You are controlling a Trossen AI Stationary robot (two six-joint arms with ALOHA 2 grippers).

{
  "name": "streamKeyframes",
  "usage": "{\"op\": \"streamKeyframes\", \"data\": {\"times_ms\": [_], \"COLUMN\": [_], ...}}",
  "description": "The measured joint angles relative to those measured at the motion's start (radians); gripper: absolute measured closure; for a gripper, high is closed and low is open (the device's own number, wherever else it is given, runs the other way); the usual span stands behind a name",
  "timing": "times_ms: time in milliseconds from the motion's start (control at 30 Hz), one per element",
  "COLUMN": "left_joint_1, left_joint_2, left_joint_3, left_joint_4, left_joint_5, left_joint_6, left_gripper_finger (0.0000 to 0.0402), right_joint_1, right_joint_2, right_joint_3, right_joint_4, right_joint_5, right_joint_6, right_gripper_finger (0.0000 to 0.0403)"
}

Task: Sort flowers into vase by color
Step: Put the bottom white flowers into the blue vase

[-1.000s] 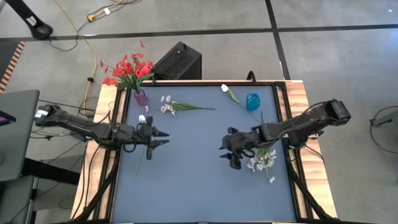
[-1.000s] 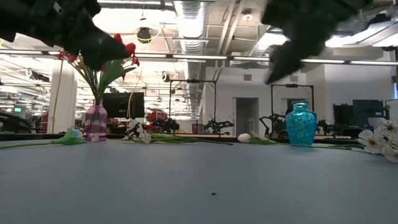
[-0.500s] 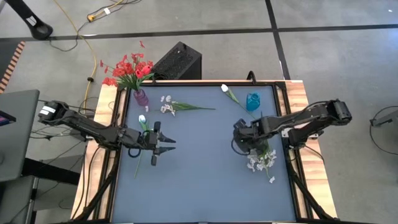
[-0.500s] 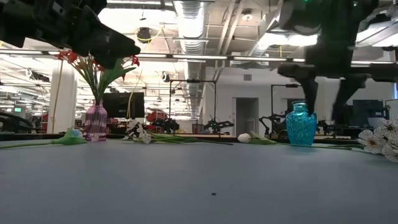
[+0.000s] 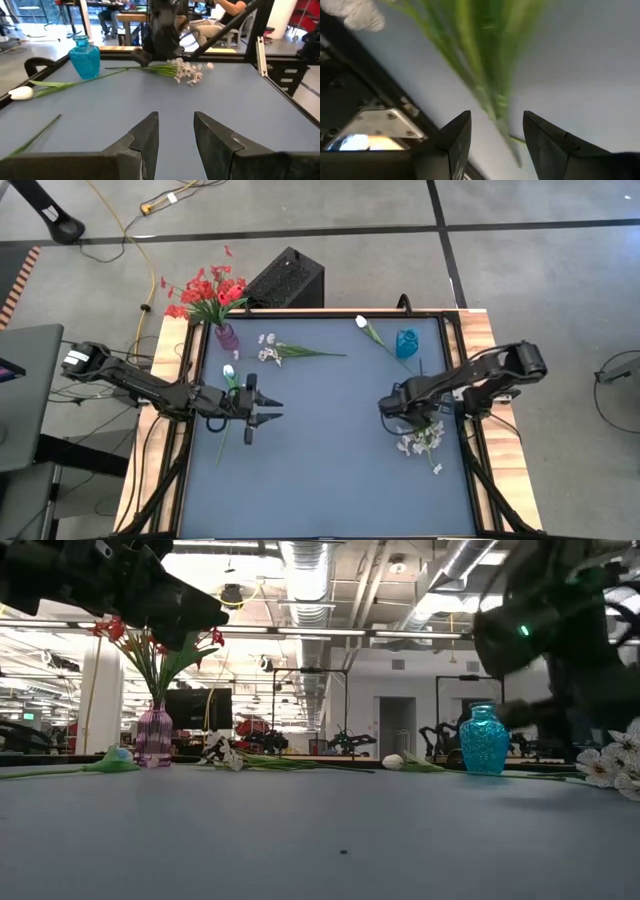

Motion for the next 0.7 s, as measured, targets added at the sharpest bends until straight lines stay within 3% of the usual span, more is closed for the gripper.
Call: {"op": "streamKeyframes", "data": {"times_ms": [100,267,700], "left_joint_1": [0.0,0.0,0.0], "left_joint_2": [0.0,0.0,0.0], "left_joint_3": [0.0,0.0,0.0], "left_joint_4": [0.011,0.024,0.018], "left_joint_5": [0.0,0.0,0.0], "left_joint_6": [-0.001,-0.001,-0.005], "left_gripper_finger": [0.029,0.029,0.029], "right_joint_1": [0.014,0.05,0.086], "right_joint_2": [0.041,0.085,0.11], "right_joint_3": [-0.037,-0.084,-0.075], "right_joint_4": [0.006,0.101,0.156], "right_joint_5": [0.011,0.149,0.064], "right_joint_6": [0.0,0.003,0.074], "right_gripper_finger": [0.0198,0.0206,0.028]}}
